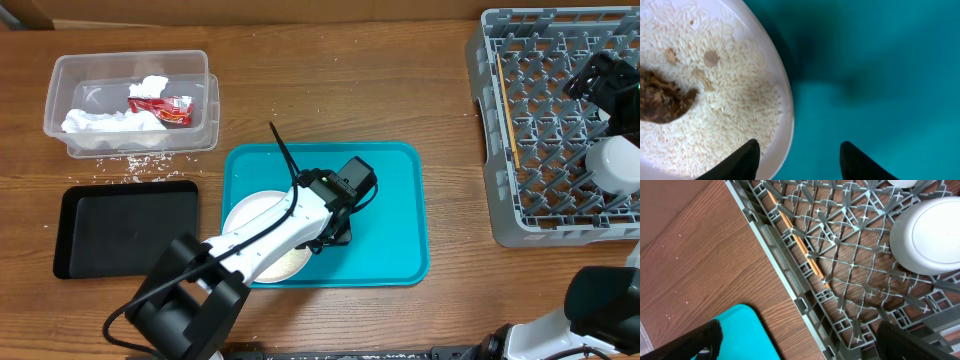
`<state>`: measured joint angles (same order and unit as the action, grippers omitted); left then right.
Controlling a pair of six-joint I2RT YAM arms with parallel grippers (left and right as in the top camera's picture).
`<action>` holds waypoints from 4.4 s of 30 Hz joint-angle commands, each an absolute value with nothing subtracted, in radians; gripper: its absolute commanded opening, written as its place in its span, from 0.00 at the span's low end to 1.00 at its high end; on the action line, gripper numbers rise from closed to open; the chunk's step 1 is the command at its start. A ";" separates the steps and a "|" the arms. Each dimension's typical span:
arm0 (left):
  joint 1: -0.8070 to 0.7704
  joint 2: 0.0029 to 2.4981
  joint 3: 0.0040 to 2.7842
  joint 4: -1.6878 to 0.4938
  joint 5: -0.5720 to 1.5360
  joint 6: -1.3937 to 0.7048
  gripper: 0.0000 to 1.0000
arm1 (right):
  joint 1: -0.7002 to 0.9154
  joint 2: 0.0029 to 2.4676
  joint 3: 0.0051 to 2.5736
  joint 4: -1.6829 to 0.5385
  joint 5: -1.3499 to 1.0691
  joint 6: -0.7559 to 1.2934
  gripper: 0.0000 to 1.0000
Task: Sort waste into correct bins and load items into the dishwasher
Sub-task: 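Move the left gripper to the white plate and grasp its rim, then lift the white plate with the left gripper toward the black tray, then tilt the plate with the left gripper to dump rice onto the black tray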
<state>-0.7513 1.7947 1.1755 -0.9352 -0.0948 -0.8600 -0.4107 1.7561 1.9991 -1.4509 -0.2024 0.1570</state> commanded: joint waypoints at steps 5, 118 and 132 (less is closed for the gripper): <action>-0.754 1.876 1.172 -0.910 -0.138 -0.838 0.47 | -0.410 1.753 2.010 -1.446 -0.199 0.161 1.00; 0.664 1.866 1.745 -1.541 0.917 -0.054 0.04 | -0.410 1.753 2.010 -1.446 -0.199 0.161 1.00; 0.710 1.866 1.745 -1.626 1.042 0.037 0.04 | -0.410 1.753 2.010 -1.446 -0.199 0.161 1.00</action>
<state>0.6918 1.8706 1.7233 -1.6081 0.9867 -0.0063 -0.4107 1.7561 1.9991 -1.4509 -0.2020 0.1574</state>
